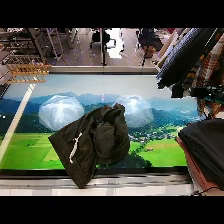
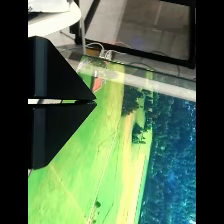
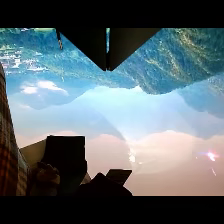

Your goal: Fold the clothes and pants, and hang the long-sleeved shirts on hangers.

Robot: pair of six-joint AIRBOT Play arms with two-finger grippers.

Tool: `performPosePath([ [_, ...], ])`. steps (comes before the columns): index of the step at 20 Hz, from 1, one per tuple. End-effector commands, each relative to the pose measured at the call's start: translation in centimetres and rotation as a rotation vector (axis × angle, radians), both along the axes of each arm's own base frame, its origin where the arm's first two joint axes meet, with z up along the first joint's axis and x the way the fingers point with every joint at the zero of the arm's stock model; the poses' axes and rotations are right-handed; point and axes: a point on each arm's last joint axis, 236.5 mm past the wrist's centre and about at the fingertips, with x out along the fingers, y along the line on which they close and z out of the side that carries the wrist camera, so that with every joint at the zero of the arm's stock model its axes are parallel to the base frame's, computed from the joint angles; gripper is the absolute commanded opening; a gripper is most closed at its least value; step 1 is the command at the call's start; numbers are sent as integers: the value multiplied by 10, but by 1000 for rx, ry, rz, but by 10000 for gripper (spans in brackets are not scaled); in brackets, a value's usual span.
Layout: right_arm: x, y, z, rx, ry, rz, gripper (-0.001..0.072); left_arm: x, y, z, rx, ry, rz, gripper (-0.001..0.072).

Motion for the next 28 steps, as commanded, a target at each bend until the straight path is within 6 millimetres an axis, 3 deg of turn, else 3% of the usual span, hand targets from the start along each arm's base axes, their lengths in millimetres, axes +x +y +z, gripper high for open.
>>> performPosePath([
  [1,0,1,0,1,-1,1,23,0,0,0,0,1,0,17],
  [17,4,4,4,22,-27,3,23,4,-5,-2,-19,-7,-14,16],
  [20,20,26,30,179,-159,15,24,13,-32,-17,-157,-26,-64,17],
  [22,16,46,24,293,-128,42,27,23,-65,-31,-311,-42,-117,18],
  [23,12,53,17,316,-89,59,27,29,-89,-41,-423,-41,-151,87],
  [24,7,56,7,314,-41,72,37,34,-114,-51,-533,-31,-187,394],
  [25,1,57,-4,301,12,81,191,39,-138,-61,-642,-22,-217,690],
  [26,-9,58,-19,282,85,107,409,42,-160,-77,-743,13,-238,699],
  [27,-23,67,-38,269,186,176,481,41,-176,-99,-821,61,-243,699],
  [28,-41,84,-59,277,294,277,481,37,-186,-124,-881,119,-225,700],
])
